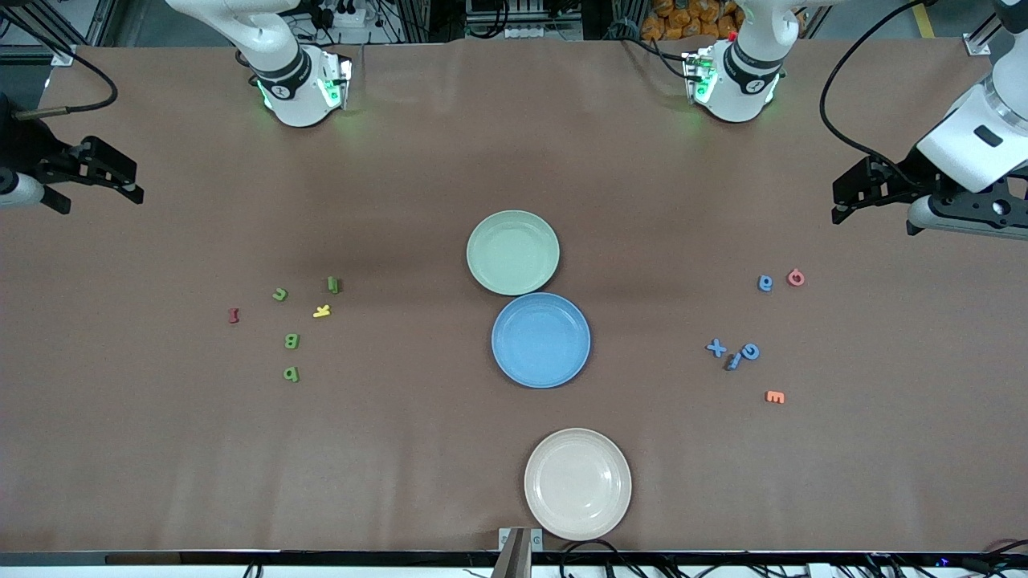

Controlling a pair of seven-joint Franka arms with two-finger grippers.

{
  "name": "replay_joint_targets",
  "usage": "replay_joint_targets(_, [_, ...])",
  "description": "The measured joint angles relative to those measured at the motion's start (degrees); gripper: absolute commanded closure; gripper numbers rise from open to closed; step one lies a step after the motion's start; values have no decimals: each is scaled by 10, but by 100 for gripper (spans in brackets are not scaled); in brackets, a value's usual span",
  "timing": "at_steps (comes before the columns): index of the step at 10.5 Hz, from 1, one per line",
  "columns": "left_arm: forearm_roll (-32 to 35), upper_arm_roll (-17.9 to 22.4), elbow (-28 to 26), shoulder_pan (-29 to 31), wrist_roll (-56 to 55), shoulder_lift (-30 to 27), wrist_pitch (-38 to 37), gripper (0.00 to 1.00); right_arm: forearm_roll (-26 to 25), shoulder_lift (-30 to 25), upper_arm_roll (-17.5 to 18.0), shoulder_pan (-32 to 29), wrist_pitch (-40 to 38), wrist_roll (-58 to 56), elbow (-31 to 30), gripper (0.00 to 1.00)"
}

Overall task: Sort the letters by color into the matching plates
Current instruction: 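Reach the right gripper to green letters while the left gripper reaches blue ones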

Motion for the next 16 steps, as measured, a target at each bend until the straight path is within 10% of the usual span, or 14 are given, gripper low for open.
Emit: replay_joint_targets(16, [62, -12, -58, -1, 2, 54, 38, 0, 1, 4, -19, 4, -12, -22, -35, 0])
